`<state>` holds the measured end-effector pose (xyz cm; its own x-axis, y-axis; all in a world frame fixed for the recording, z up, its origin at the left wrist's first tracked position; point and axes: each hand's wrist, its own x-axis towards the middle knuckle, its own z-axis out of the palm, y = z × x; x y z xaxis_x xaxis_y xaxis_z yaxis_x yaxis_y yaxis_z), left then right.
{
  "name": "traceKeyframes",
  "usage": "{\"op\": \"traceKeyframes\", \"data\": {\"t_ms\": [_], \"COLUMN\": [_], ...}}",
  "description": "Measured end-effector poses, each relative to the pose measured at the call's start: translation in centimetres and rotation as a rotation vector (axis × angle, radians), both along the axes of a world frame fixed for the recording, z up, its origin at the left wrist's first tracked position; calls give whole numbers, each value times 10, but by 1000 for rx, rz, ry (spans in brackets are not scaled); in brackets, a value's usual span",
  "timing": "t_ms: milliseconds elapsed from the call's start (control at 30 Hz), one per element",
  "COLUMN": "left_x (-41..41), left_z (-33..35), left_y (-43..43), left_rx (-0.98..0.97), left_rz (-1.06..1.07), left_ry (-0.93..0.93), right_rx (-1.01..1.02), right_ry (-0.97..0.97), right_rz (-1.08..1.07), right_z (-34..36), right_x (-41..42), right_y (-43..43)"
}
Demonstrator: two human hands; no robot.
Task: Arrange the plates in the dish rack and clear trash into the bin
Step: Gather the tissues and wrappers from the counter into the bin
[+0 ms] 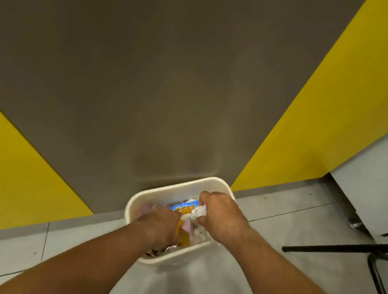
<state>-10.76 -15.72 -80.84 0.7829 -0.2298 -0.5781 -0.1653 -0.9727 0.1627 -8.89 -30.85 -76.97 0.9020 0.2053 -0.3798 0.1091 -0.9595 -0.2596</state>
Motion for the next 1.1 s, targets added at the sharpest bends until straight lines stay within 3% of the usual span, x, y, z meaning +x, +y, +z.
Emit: {"op": "traceKeyframes", "data": {"t_ms": [233, 333, 400, 533, 667, 800, 933, 1000, 1100], "left_x": [-9, -18, -19, -6, 1, -1, -4, -7, -7], "left_z": [33, 35, 31, 15, -1, -4, -11, -16, -12], "left_y": [24, 29, 28, 23, 21, 13, 6, 2, 0], "left_rx": [-209, -7, 123, 144, 113, 93, 154, 194, 190], "left_rz": [93, -81, -176, -48, -42, -60, -77, -105, -70], "left_ry": [42, -255, -326, -190, -45, -33, -85, -69, -71], "right_rx": [33, 35, 62, 64, 145, 183, -167, -228, -103], "right_ry": [165, 240, 312, 445, 483, 279, -56, -84, -9], "right_rz": [-25, -39, -33, 62, -7, 7, 115, 92, -40], "right_z": [-47, -56, -56, -44, -23, -25, -20, -21, -24], "right_x": [9, 12, 14, 14, 13, 4, -6, -8, -9], "right_y": [18, 24, 30, 26, 14, 12, 16, 20, 21]}}
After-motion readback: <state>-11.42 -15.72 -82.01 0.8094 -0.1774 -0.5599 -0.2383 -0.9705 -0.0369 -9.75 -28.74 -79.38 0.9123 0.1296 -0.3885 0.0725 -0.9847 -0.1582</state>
